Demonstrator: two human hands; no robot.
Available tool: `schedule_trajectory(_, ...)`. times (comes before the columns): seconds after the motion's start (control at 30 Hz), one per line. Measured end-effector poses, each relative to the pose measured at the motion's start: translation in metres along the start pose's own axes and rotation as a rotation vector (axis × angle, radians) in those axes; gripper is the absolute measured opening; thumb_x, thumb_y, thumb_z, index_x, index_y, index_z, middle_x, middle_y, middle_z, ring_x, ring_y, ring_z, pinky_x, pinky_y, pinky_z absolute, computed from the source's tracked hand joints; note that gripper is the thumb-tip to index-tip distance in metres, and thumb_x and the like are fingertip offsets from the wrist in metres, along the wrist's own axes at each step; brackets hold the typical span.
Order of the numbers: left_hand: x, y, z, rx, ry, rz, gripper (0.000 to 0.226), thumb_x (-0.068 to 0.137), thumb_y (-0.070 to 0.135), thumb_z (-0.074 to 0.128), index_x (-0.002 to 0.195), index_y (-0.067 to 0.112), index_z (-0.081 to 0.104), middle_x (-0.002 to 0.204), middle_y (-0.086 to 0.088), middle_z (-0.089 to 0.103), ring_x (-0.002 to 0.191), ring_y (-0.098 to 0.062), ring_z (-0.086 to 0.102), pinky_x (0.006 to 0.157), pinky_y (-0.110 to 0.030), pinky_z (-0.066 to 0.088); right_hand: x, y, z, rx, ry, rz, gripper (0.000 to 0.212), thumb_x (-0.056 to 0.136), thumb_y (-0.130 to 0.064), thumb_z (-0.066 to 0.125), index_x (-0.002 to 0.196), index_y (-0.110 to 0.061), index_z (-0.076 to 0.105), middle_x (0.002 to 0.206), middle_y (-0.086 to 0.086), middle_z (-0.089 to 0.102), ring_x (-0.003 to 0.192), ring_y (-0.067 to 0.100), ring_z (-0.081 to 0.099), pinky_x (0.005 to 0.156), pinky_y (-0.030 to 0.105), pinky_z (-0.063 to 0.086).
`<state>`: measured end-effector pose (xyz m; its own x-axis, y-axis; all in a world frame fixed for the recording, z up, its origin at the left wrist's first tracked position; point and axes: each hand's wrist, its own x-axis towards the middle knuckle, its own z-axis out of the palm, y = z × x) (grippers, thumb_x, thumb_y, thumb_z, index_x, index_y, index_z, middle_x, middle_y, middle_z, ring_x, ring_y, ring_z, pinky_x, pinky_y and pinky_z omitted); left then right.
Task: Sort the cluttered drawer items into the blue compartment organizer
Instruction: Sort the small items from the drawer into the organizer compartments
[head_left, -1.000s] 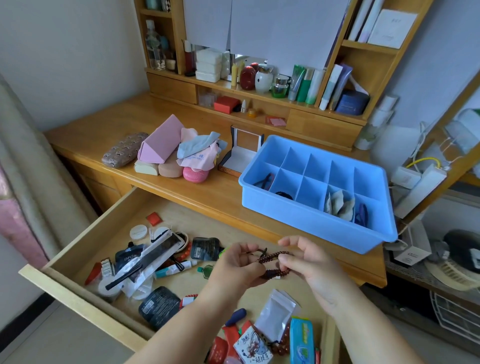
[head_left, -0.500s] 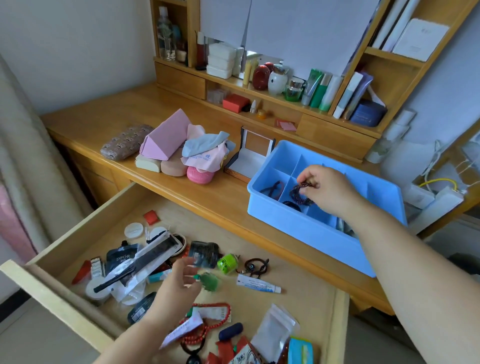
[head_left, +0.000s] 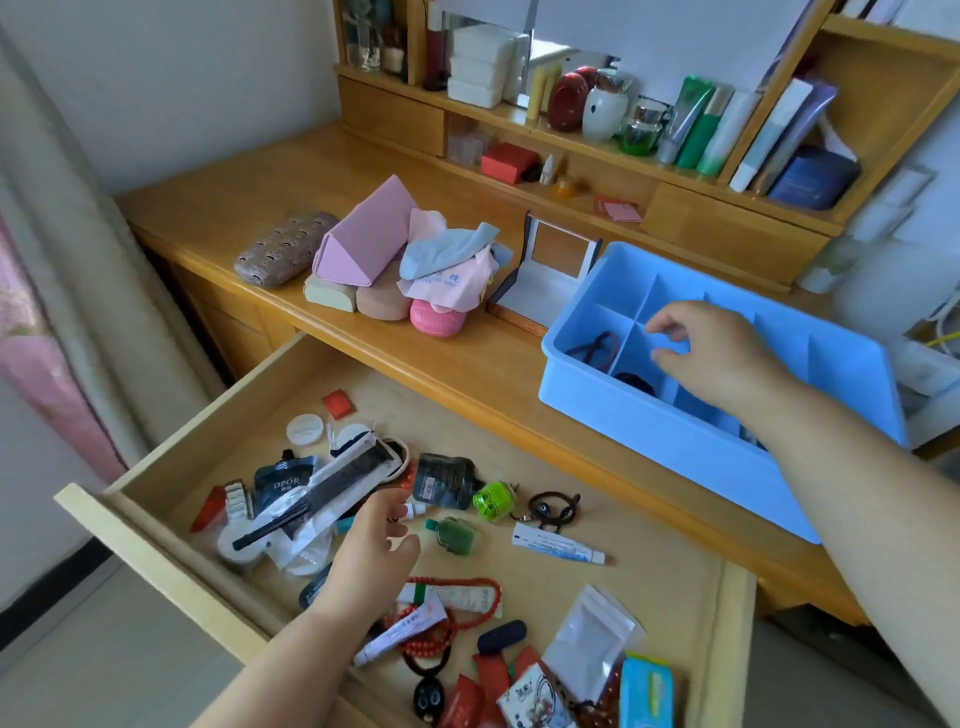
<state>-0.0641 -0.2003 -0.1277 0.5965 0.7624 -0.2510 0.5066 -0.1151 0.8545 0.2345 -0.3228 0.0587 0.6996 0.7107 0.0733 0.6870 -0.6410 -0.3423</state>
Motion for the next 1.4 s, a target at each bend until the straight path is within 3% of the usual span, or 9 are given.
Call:
schedule_trajectory(0.13,0.000,0.000,-0.001,0.146,-0.010,0.029,0.031,0.088,0.010,0.053,0.114,0.026,0.055,0.109,0.011,0.057,0.093,-0.002,0.055,0.073,-0.016,0.044,-0.036,-0.007,0.017,0.072,0.219,-0.200,0.012,0.087,-0.008,0.058,0.094,-0.011,0.067,0.096,0.001,0.065,0.094,0.023,0.061,0.075,0.028,0.041)
schedule_trajectory(0.27,-0.004,0.003,0.004,0.349,-0.126,0.105,0.028,0.089,0.014,0.055,0.114,0.025,0.060,0.104,0.013,0.059,0.088,-0.002,0.056,0.069,-0.012,0.043,-0.103,-0.015,0.057,-0.053,0.332,-0.501,0.019,0.080,-0.011,0.060,0.098,-0.011,0.069,0.113,0.006,0.063,0.105,0.023,0.054,0.097,0.038,0.041)
schedule_trajectory(0.33,-0.005,0.007,0.010,0.512,-0.241,0.186,0.029,0.089,0.019,0.054,0.118,0.024,0.060,0.111,0.011,0.058,0.098,-0.007,0.055,0.078,-0.016,0.044,-0.137,-0.009,0.089,-0.051,0.188,-0.517,0.022,0.080,-0.008,0.066,0.100,-0.016,0.070,0.117,0.001,0.063,0.110,0.018,0.055,0.102,0.042,0.041)
schedule_trajectory(0.43,-0.008,0.014,0.022,0.793,-0.411,0.239,0.030,0.086,0.026,0.052,0.115,0.023,0.060,0.115,0.005,0.057,0.108,-0.016,0.052,0.088,-0.028,0.046,-0.174,0.002,0.132,0.103,-0.195,-0.233,0.024,0.087,-0.018,0.062,0.109,-0.025,0.069,0.123,-0.013,0.058,0.114,0.010,0.054,0.098,0.020,0.037)
schedule_trajectory(0.57,-0.008,0.024,0.033,1.124,-0.423,0.260,0.030,0.086,0.023,0.050,0.115,0.021,0.055,0.116,-0.002,0.056,0.106,-0.020,0.052,0.086,-0.031,0.046,-0.193,0.016,0.171,0.082,-0.422,-0.108,0.029,0.092,-0.035,0.050,0.118,-0.030,0.061,0.112,-0.018,0.053,0.105,0.001,0.048,0.093,0.017,0.034)
schedule_trajectory(0.73,0.006,0.051,0.059,0.742,-0.290,0.492,0.028,0.093,0.026,0.049,0.119,0.024,0.056,0.122,0.005,0.053,0.109,-0.017,0.053,0.081,-0.030,0.045,-0.185,0.025,0.170,0.122,-0.395,-0.034,0.026,0.089,-0.030,0.052,0.111,-0.027,0.064,0.112,-0.015,0.057,0.105,0.007,0.053,0.087,0.020,0.039)
schedule_trajectory(0.83,0.031,0.070,0.091,0.606,-0.333,0.546,0.038,0.095,0.021,0.048,0.133,0.021,0.049,0.132,0.002,0.048,0.117,-0.022,0.050,0.093,-0.031,0.043,-0.179,0.033,0.165,0.198,-0.358,0.069,0.021,0.089,-0.026,0.054,0.106,-0.027,0.065,0.107,-0.015,0.058,0.098,0.006,0.057,0.085,0.022,0.044)
schedule_trajectory(1.13,0.041,0.065,0.134,0.947,-0.297,0.437,0.033,0.091,0.030,0.049,0.119,0.019,0.060,0.117,-0.006,0.052,0.105,-0.027,0.051,0.089,-0.033,0.041,-0.194,0.051,0.175,0.341,-0.373,0.203,0.018,0.089,-0.022,0.055,0.101,-0.032,0.065,0.101,-0.024,0.055,0.092,-0.007,0.054,0.079,0.011,0.042)
schedule_trajectory(1.4,-0.004,0.079,0.085,0.071,-0.390,0.318,0.008,0.088,0.014,0.065,0.081,0.019,0.064,0.087,0.007,0.063,0.081,-0.004,0.058,0.077,-0.013,0.042,-0.178,0.032,0.141,0.687,-0.210,0.352,0.032,0.089,-0.024,0.064,0.112,-0.044,0.056,0.104,-0.026,0.062,0.089,-0.007,0.059,0.070,0.006,0.045)
